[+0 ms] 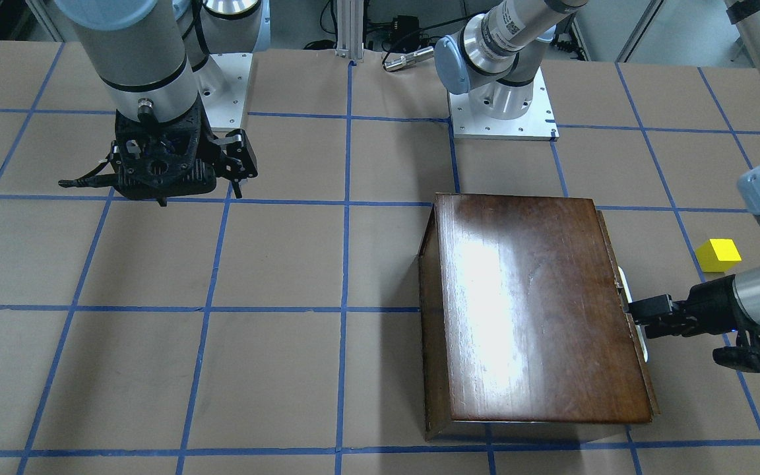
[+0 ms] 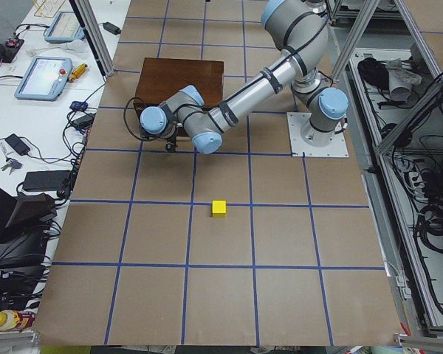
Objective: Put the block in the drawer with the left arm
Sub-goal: 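Pull the drawer handle outward with the left gripper to open the drawer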
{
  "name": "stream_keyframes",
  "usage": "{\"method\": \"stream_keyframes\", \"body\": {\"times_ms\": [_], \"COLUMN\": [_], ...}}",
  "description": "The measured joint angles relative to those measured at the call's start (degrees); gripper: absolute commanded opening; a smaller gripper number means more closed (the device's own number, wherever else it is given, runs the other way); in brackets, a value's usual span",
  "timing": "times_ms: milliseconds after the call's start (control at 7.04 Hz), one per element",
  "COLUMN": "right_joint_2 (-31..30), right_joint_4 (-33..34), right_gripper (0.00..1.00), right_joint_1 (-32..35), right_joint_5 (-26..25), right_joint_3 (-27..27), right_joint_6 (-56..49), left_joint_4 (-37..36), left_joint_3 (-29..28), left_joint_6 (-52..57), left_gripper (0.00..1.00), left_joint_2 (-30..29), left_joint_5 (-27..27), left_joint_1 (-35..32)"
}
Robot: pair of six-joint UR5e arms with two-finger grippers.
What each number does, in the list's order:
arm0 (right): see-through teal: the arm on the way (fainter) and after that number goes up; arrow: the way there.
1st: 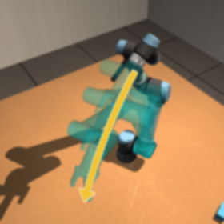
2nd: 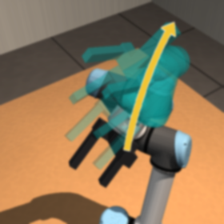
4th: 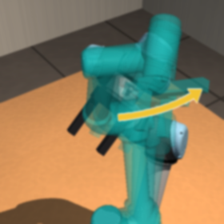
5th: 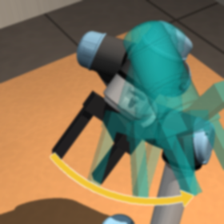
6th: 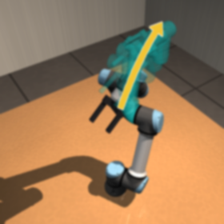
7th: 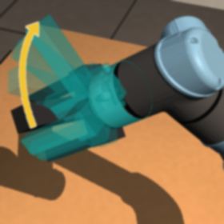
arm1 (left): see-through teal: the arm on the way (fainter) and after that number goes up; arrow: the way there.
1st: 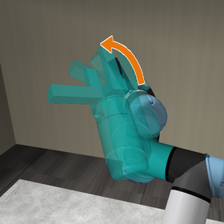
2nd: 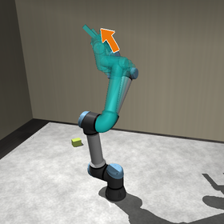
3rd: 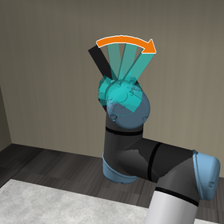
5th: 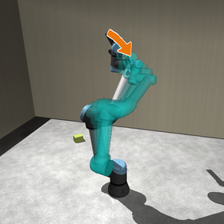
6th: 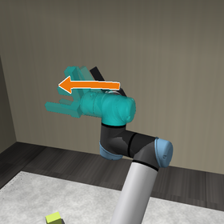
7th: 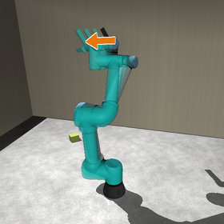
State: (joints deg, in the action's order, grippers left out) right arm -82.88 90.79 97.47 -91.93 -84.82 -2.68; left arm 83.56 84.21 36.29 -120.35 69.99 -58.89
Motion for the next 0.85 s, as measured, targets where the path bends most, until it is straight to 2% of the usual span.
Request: {"method": "stream_keyframes", "body": {"times_ms": [852], "right_joint_2": [0.0], "right_joint_4": [0.0], "right_gripper": [1.00], "right_joint_1": [0.0], "right_joint_5": [0.0], "right_joint_3": [0.0], "right_joint_6": [0.0], "left_joint_4": [-0.2], "left_joint_3": [-0.1], "left_joint_6": [0.2], "left_gripper": [1.00], "left_joint_2": [0.0], "left_joint_5": [1.1], "left_joint_1": [5.1]}}
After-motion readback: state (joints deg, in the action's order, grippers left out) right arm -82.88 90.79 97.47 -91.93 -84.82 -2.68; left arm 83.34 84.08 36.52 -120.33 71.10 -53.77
